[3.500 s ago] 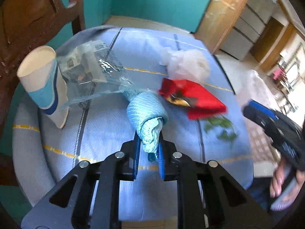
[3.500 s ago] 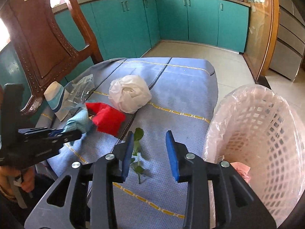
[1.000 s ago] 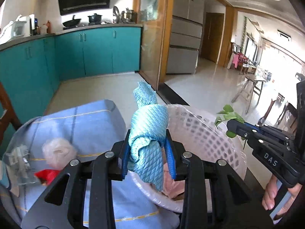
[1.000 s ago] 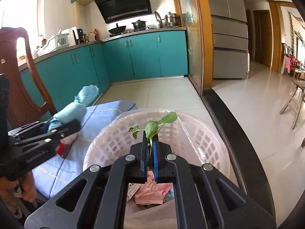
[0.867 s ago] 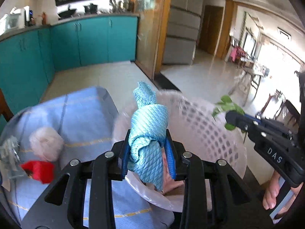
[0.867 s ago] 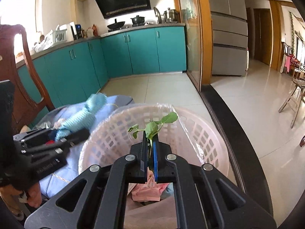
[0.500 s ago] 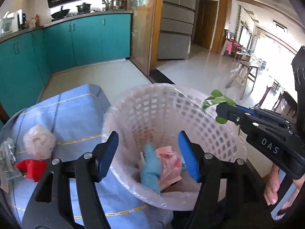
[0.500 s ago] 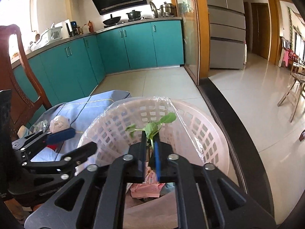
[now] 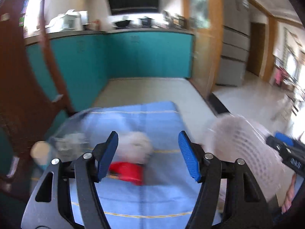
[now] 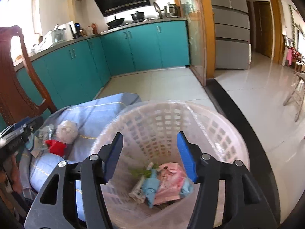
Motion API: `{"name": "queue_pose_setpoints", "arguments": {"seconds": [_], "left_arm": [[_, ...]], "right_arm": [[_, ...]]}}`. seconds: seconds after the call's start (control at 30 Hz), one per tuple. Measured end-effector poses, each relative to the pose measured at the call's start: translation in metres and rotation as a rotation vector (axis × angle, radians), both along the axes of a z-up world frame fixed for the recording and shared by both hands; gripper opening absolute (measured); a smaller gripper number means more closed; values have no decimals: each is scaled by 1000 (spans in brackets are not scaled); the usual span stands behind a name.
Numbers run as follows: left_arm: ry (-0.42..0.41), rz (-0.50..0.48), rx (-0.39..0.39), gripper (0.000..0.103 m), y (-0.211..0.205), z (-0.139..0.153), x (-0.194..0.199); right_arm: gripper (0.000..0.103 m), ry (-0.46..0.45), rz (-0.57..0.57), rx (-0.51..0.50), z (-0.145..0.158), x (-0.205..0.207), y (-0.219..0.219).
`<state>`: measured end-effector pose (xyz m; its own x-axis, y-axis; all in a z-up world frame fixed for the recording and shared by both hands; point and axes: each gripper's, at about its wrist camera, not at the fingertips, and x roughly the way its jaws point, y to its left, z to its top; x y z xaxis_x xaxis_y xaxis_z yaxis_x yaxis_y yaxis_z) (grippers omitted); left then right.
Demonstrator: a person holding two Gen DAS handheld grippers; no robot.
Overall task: Collect trash
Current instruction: 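Grasp the paper cup with the right gripper while the left grasps the red wrapper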
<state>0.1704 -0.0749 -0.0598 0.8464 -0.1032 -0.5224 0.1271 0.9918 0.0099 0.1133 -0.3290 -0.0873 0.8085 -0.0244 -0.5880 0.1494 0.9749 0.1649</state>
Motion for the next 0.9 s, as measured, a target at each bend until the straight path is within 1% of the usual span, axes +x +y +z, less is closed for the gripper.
{"name": "queue_pose_setpoints", "arguments": {"seconds": [0.1, 0.17, 0.3, 0.4, 0.47, 0.57, 0.63, 0.73, 0.77, 0.83, 0.87, 0.9], "left_arm": [[-40, 130, -15, 67, 36, 11, 3], [-41, 193, -37, 67, 61, 16, 5], [-9, 276, -74, 67, 99, 17, 8], [16, 311, -95, 67, 124, 16, 10], [12, 328, -128, 67, 141, 18, 6], [-33, 343, -166, 67, 164, 28, -6], [-91, 354, -199, 67, 177, 37, -18], [-157, 367, -242, 68, 188, 48, -34], [-169, 370, -255, 69, 191, 50, -38], [-193, 374, -299, 70, 196, 52, -45], [-213, 377, -324, 70, 200, 54, -51], [-226, 379, -330, 70, 201, 55, -53]], "right_arm": [[58, -6, 85, 24, -1, 10, 24], [58, 1, 155, 43, 0, 21, 46], [58, 25, 314, 91, -5, 48, 107], [58, 64, 388, 109, -15, 67, 145], [58, 81, 422, 113, -21, 73, 163], [58, 82, 499, 139, -26, 79, 192], [58, 83, 554, 171, -28, 85, 212], [58, 98, 662, 258, -34, 96, 247], [58, 103, 690, 269, -37, 100, 259], [58, 105, 705, 231, -40, 107, 285], [58, 113, 716, 226, -43, 111, 298], [58, 125, 731, 246, -46, 117, 309]]}}
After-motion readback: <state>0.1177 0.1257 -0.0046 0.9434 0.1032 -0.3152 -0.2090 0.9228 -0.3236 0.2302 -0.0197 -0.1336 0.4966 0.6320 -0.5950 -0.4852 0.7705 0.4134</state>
